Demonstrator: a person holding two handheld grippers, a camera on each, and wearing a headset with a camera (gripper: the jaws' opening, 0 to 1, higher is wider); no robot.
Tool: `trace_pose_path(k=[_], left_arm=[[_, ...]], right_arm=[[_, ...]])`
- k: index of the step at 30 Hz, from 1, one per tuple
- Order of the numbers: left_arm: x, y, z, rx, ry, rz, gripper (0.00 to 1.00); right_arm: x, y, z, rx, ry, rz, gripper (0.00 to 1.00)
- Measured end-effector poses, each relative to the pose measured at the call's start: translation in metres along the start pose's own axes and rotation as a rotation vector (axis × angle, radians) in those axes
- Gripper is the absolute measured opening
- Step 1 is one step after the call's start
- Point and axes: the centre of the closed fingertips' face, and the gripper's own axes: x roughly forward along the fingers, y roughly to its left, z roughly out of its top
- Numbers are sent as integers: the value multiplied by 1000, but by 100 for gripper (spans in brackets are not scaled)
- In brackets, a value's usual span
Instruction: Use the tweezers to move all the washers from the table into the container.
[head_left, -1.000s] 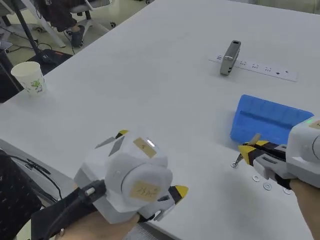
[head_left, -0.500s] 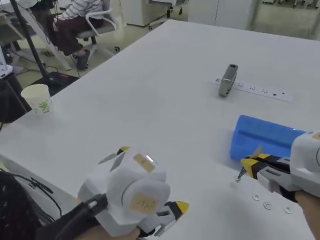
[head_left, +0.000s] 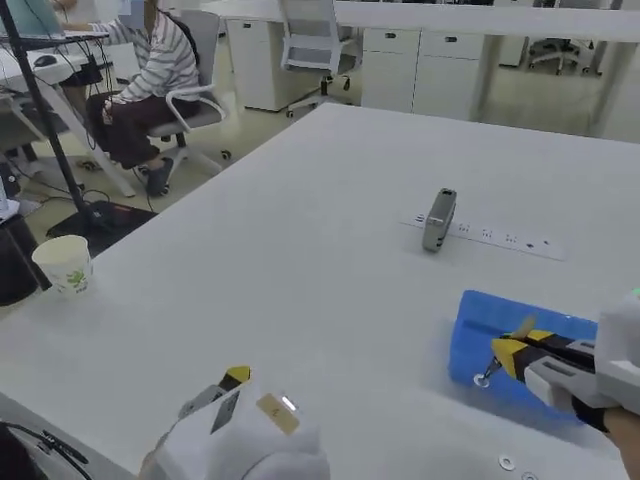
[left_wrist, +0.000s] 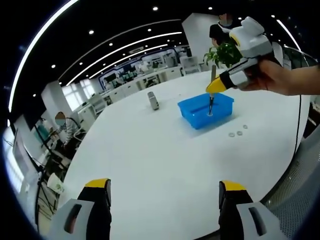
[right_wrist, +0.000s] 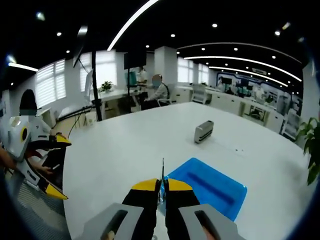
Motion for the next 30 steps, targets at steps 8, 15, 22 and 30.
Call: trace_pose_path(k=[8,15,22,30], left_arm=[[0,-1,1,10,2,-3,91],[0,-2,0,16,2,-6,90],[0,0,2,6,-7,-4,90],[0,-2,1,13,1,-12,89]], right_arm=[[8,-22,10,-16,-20,-60,0],[23,-44,3,-11,2,-103,0],[36,-59,-22,6,66,-134,1],[45,-58,-39,-9,129,-121,1]])
